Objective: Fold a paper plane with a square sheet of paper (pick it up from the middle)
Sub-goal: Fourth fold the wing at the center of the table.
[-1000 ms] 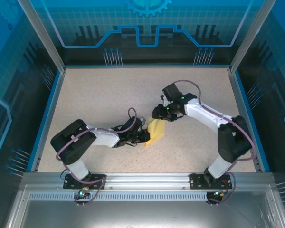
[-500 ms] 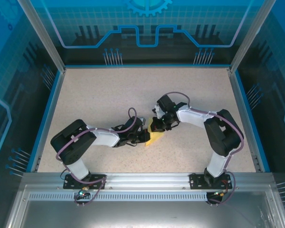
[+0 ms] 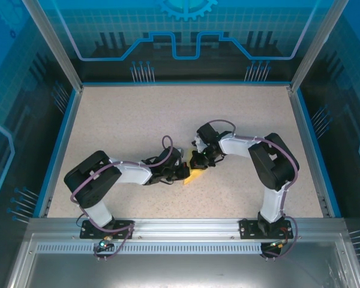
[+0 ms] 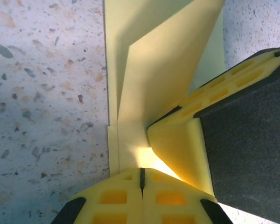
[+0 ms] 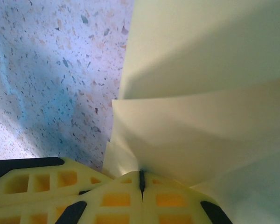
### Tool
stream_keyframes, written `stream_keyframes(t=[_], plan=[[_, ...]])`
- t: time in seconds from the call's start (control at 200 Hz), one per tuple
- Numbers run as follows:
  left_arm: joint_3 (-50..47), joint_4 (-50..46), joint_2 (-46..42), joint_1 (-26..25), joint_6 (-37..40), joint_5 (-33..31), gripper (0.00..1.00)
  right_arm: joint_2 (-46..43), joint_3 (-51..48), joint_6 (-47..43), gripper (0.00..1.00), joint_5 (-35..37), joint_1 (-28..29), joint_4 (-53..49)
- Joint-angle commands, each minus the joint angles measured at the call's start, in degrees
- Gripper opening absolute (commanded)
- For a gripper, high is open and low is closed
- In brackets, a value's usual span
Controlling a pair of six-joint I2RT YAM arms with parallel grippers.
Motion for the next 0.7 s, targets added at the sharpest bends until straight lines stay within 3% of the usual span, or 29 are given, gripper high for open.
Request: stream_keyframes(t=[0.0,0.69], plan=[[-1.24,-12.14,2.42,-0.25,-0.99,-3.41,0.00,1.57,-0.26,-2.89,0.00,3.72,-2.79,2.11],[-2.03,-13.81,2.59,-0.33,-0.39,-2.73,0.00,5.66,2.82,-6.58,0.00,1.48,-12.62,8.83]])
